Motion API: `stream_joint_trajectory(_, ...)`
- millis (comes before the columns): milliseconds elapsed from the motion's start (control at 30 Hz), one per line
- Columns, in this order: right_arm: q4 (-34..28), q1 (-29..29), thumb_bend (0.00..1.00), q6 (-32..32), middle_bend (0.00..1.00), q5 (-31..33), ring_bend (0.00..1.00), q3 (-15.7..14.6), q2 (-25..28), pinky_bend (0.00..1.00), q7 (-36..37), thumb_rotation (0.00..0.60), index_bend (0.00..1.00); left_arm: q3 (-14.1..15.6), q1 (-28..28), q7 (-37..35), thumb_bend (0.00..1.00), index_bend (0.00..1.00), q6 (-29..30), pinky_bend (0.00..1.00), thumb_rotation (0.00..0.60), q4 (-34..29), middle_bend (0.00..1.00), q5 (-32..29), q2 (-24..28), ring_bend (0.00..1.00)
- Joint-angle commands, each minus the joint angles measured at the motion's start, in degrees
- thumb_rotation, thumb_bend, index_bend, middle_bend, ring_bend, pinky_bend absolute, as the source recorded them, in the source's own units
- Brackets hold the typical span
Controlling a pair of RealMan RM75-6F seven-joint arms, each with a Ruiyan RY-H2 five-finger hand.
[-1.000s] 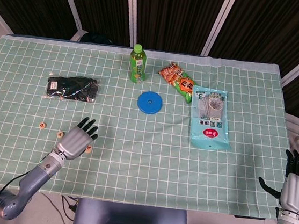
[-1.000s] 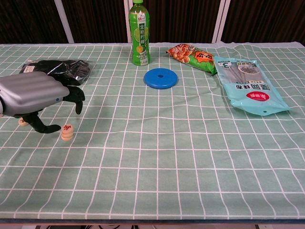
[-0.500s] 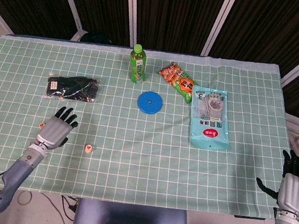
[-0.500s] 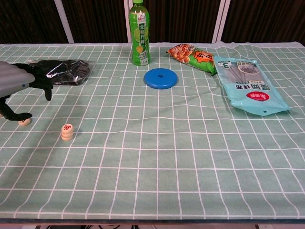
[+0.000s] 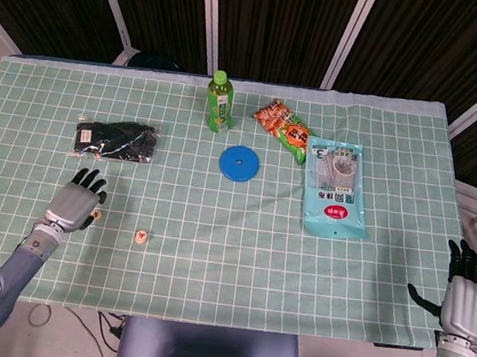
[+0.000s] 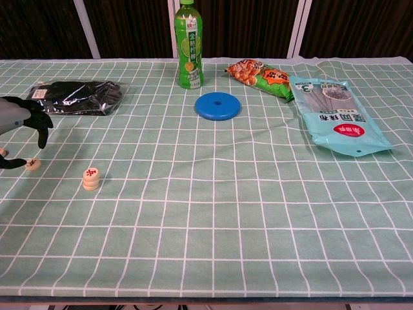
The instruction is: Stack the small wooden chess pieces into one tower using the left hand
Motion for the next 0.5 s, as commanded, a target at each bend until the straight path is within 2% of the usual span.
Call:
stream_joint_trajectory(33, 0.06, 0.01, 0.25, -0.01, 0.0, 0.11, 0.02, 0.06, -0.07, 0.0, -0.03, 0.6, 0.06, 0.18, 0.14, 0.02, 0.31, 0.45, -0.17, 0.09, 0.6, 0.41, 0.17, 0.4, -0.31, 0.0)
stream_joint_trajectory(500, -0.17, -0.04, 0.25, -0.11, 0.0, 0.66, 0.02, 0.33, 0.03, 0.0, 0.11, 0.6, 0.06, 0.15, 0.38, 1.44, 0.31, 0.45, -0.38, 0.09, 0.6, 1.34, 0.17, 0.8, -1.41, 0.0)
